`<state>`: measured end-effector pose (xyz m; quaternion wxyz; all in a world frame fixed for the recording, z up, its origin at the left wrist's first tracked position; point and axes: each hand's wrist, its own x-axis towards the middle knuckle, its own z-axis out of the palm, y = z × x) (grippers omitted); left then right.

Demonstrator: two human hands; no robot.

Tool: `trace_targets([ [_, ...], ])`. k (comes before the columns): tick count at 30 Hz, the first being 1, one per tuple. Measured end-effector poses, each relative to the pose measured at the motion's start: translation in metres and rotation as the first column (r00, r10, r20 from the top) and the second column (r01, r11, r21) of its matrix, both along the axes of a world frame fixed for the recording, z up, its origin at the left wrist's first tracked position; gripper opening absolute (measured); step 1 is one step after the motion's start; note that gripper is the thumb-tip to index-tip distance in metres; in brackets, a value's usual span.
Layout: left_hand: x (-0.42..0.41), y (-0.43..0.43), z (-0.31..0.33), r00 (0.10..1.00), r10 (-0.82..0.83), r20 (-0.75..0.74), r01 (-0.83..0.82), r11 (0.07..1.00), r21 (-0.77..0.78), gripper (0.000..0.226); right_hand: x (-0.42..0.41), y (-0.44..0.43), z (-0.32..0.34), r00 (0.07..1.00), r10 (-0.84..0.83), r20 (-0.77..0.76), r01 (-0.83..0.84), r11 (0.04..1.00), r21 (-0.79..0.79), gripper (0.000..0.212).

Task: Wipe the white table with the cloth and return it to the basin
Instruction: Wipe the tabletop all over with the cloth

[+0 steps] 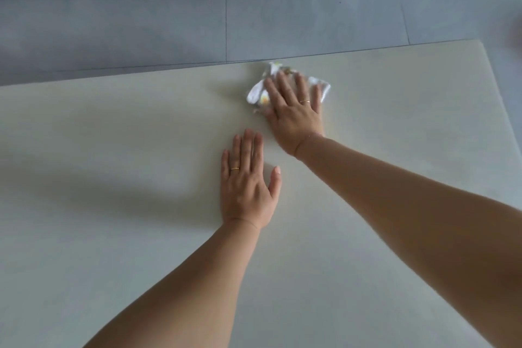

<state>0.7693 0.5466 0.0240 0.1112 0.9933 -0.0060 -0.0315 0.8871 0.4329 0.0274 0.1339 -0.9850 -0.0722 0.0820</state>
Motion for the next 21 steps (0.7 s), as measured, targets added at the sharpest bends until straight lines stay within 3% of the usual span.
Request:
trace_targets([
  [2,0.000,0.000,0.000,1.000,-0.003,0.001,0.003,1.000,-0.002,0.068,0.013,-0.025,0.002,0.974,0.224,0.020,-0.222,0.974,-0.053,0.054],
  [3,0.000,0.001,0.000,1.000,-0.005,0.005,0.005,1.000,0.000,0.068,0.024,-0.044,0.000,0.972,0.232,0.035,-0.229,0.971,-0.074,0.054],
  [4,0.000,0.001,-0.001,1.000,-0.005,0.009,0.005,1.000,0.001,0.068,0.036,-0.064,-0.002,0.986,0.161,0.049,-0.157,0.985,-0.078,0.055],
  [6,0.000,0.001,-0.001,1.000,-0.010,0.010,0.010,1.000,0.002,0.067,0.056,-0.095,-0.003,0.989,-0.142,0.035,0.143,0.989,-0.043,0.054],
  [8,0.001,0.002,-0.002,1.000,-0.010,0.014,0.010,1.000,0.002,0.067,0.064,-0.086,-0.002,0.915,-0.403,-0.004,0.403,0.915,-0.024,0.052],
  [9,0.001,0.002,-0.002,1.000,-0.007,0.010,0.007,1.000,0.004,0.067,0.061,-0.066,-0.001,0.893,-0.449,-0.013,0.449,0.893,-0.023,0.051],
  [11,0.000,0.002,-0.001,1.000,-0.001,0.006,0.001,1.000,0.006,0.068,0.043,-0.027,-0.002,0.942,-0.337,0.002,0.337,0.942,0.006,0.051],
  [13,0.000,0.001,0.000,1.000,-0.001,0.012,0.001,1.000,0.013,0.067,0.018,-0.014,-0.001,1.000,-0.020,0.012,0.020,1.000,0.011,0.052],
  [15,0.002,0.001,0.000,1.000,-0.005,0.011,0.005,1.000,0.016,0.067,0.020,-0.044,0.001,0.979,0.203,0.032,-0.202,0.979,-0.028,0.053],
  [16,0.002,0.001,0.000,1.000,-0.007,0.013,0.007,1.000,0.018,0.067,0.025,-0.065,-0.001,0.976,0.210,0.053,-0.207,0.977,-0.054,0.053],
  [19,0.002,0.000,0.000,1.000,-0.008,0.017,0.008,1.000,0.021,0.067,0.039,-0.132,-0.006,0.991,-0.107,0.076,0.110,0.993,-0.041,0.054],
  [21,0.002,0.001,-0.001,1.000,-0.008,0.021,0.008,1.000,0.025,0.068,0.043,-0.144,-0.007,0.931,-0.363,0.047,0.364,0.931,-0.016,0.054],
])
